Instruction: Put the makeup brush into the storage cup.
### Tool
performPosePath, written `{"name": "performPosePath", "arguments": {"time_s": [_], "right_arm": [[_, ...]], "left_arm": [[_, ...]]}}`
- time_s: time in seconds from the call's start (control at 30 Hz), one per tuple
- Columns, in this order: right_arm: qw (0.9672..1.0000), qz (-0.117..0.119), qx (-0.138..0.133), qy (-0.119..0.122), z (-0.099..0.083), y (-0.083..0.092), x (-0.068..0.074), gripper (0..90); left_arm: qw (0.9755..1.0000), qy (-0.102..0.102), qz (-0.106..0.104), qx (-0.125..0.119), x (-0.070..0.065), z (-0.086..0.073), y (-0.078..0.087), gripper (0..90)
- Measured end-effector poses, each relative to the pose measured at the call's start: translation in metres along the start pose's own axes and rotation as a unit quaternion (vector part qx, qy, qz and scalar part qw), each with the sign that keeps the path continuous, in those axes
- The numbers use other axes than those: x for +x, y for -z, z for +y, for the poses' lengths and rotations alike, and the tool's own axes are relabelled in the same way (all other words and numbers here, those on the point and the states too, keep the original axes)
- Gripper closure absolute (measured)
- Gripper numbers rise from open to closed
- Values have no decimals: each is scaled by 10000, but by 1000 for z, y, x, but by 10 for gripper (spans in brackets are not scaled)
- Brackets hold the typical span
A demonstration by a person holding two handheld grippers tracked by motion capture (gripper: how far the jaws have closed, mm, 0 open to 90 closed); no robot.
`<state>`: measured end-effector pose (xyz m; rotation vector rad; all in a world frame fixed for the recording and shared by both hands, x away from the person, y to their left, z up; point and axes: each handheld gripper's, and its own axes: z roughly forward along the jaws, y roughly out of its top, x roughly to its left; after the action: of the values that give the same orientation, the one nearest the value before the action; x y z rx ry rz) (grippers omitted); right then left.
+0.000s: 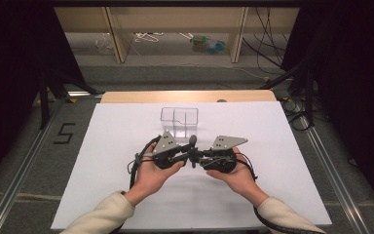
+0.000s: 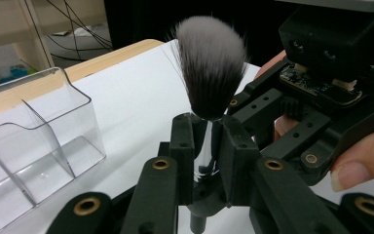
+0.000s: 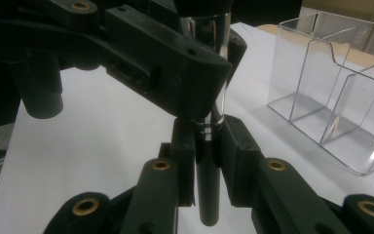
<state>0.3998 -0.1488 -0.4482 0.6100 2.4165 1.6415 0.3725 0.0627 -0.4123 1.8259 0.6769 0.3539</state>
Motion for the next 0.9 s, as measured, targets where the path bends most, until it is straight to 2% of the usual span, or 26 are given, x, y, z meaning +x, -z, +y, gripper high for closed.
{"name": "performPosePath", "arguments": {"time_s": [0.07, 0.13, 0.17, 0.2, 0.23, 0.27, 0.3, 0.33, 0.37, 0.43, 0.53, 0.6, 0.63, 0.67, 0.7, 0.77, 0.9], "right_arm": [[10000, -10, 1, 74, 2, 0, 0, 792], [10000, -10, -11, 89, 3, -1, 1, 794], [9999, -71, -37, 101, 4, -1, 1, 794], [9999, -80, 6, 114, 4, 0, 0, 794], [9999, -80, 6, 114, 4, 0, 0, 794], [9999, -90, 13, 127, 5, 0, -1, 794], [9999, -90, 13, 127, 5, 0, -1, 794], [9998, -130, -2, 155, 5, 1, -1, 794], [9999, -107, 8, 81, 5, 1, -1, 794], [9997, -175, -3, 152, 6, 4, -3, 794], [9996, -200, -54, 167, 7, 5, -4, 794], [9996, -216, -58, 173, 7, 5, -4, 794], [9997, -203, -20, 155, 8, 7, -5, 794], [9997, -198, -39, 160, 8, 7, -5, 794], [9997, -208, -38, 156, 8, 7, -5, 794], [9996, -235, -49, 150, 8, 8, -5, 794], [9998, -169, -44, 65, 8, 8, -5, 794]], "left_arm": [[9999, 113, 9, -76, 2, 0, 1, 770], [9999, 107, 36, -107, 2, 0, 1, 753], [9996, 73, 89, -240, 3, -1, 3, 719], [9996, 73, 89, -240, 3, -1, 3, 679], [9995, 41, 107, -284, 3, -1, 4, 679], [9991, 17, 144, -393, 4, -1, 7, 595], [9991, 17, 144, -393, 4, -1, 7, 564], [9989, -10, 103, -448, 4, -1, 9, 564], [9987, -35, 93, -508, 4, -2, 12, 524], [9979, -167, 59, -616, 4, -5, 16, 421], [9961, -375, 10, -805, 2, -11, 26, 348], [9956, -411, 16, -839, 2, -12, 28, 325], [9952, -437, 6, -877, 1, -13, 31, 280], [9939, -524, -16, -970, -1, -15, 35, 270], [9939, -524, -16, -970, -1, -15, 35, 264], [9922, -662, -75, -1053, -5, -21, 41, 248], [9914, -705, -126, -1092, -7, -23, 47, 219]]}}
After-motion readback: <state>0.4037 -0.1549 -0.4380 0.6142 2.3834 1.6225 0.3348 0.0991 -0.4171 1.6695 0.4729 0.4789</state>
